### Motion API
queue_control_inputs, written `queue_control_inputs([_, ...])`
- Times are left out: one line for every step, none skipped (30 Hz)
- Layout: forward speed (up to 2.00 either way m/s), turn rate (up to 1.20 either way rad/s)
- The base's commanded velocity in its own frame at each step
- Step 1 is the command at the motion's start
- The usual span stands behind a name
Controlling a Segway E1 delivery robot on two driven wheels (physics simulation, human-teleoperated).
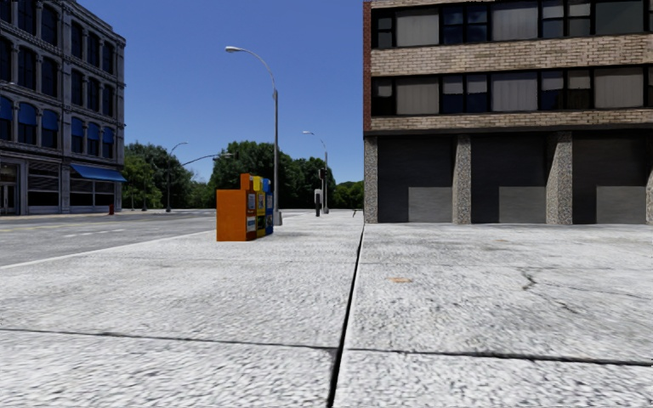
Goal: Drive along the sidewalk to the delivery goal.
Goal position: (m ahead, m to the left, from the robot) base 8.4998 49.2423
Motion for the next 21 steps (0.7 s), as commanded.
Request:
queue_control_inputs([2.0,0.0])
queue_control_inputs([2.0,0.0])
queue_control_inputs([2.0,0.0])
queue_control_inputs([2.0,0.0])
queue_control_inputs([2.0,0.0])
queue_control_inputs([2.0,0.0])
queue_control_inputs([2.0,0.0])
queue_control_inputs([2.0,0.0])
queue_control_inputs([2.0,0.0])
queue_control_inputs([2.0,0.0])
queue_control_inputs([2.0,0.0])
queue_control_inputs([2.0,0.0])
queue_control_inputs([2.0,0.0])
queue_control_inputs([2.0,0.0])
queue_control_inputs([2.0,0.0])
queue_control_inputs([2.0,0.0])
queue_control_inputs([2.0,0.0])
queue_control_inputs([2.0,0.0])
queue_control_inputs([2.0,0.0])
queue_control_inputs([2.0,0.0])
queue_control_inputs([2.0,0.0])
